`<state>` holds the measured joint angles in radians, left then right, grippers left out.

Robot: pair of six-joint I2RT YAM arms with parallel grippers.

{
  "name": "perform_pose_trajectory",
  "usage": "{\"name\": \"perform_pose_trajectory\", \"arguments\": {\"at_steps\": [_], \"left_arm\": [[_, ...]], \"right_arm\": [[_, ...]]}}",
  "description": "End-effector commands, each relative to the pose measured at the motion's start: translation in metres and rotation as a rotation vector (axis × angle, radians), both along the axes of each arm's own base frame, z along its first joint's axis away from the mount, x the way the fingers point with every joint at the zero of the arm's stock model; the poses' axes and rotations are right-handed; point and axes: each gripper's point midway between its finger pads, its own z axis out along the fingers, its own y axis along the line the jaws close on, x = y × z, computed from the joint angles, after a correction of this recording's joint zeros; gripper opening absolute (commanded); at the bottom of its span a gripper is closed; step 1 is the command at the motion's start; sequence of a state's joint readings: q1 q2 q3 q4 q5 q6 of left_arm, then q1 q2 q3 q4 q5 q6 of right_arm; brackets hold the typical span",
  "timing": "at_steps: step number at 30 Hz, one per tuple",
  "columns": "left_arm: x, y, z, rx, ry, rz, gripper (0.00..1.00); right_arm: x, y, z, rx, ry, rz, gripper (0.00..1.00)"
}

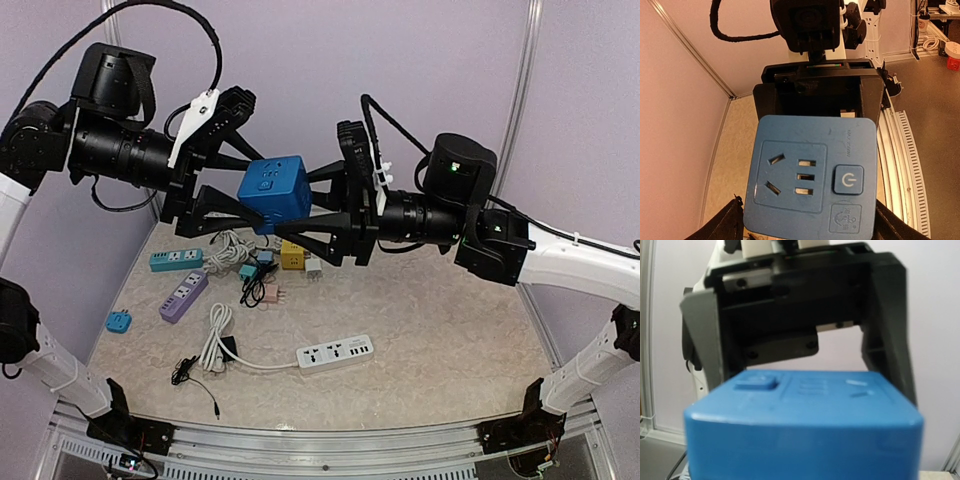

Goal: Insert the plug
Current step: Adjust the plug.

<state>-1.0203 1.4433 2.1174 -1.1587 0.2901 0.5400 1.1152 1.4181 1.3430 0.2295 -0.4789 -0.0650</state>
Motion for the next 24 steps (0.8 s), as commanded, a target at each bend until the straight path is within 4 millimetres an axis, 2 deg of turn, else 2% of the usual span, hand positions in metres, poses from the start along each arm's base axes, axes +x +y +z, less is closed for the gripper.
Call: {"name": "perform_pose_trajectory", "arguments": {"at_steps": [1, 2, 4, 8, 11, 13, 14, 15, 20, 24], "left_arm": [[-0.001, -0.01, 0.0, -0.007, 0.001, -0.027, 0.77], [-0.002, -0.01, 0.0, -0.009, 0.004, -0.032, 0.71], [-0.003, -0.01, 0.001, -0.009, 0.005, -0.034, 0.44], [-0.003, -0.007, 0.002, -0.008, -0.001, -0.03, 0.0], [-0.002, -0.005, 0.003, -0.01, 0.005, -0.009, 0.0], [0.005, -0.003, 0.002, -0.007, 0.006, 0.038, 0.0], [0.012, -0.002, 0.0, -0.001, 0.003, 0.076, 0.0], [0.018, -0.001, -0.003, 0.01, -0.002, 0.113, 0.0], [0.045, 0.007, -0.031, 0.117, -0.031, 0.25, 0.0], [0.049, 0.004, -0.046, 0.158, -0.005, 0.269, 0.0]], "right_arm": [[-0.01, -0.006, 0.012, 0.039, -0.031, 0.029, 0.0], [-0.01, -0.006, 0.013, 0.041, -0.033, 0.031, 0.0], [-0.01, -0.005, 0.013, 0.041, -0.034, 0.027, 0.0], [-0.005, -0.004, 0.009, 0.02, -0.021, 0.004, 0.0], [0.007, -0.003, 0.003, -0.023, 0.006, -0.065, 0.02], [0.017, -0.006, 0.001, -0.06, 0.022, -0.126, 0.72], [0.024, -0.008, 0.001, -0.08, 0.034, -0.17, 0.89], [0.028, -0.01, -0.002, -0.11, 0.047, -0.2, 0.98], [0.032, -0.013, -0.016, -0.254, 0.082, -0.226, 1.0], [0.033, -0.007, -0.027, -0.344, 0.077, -0.216, 1.0]]}}
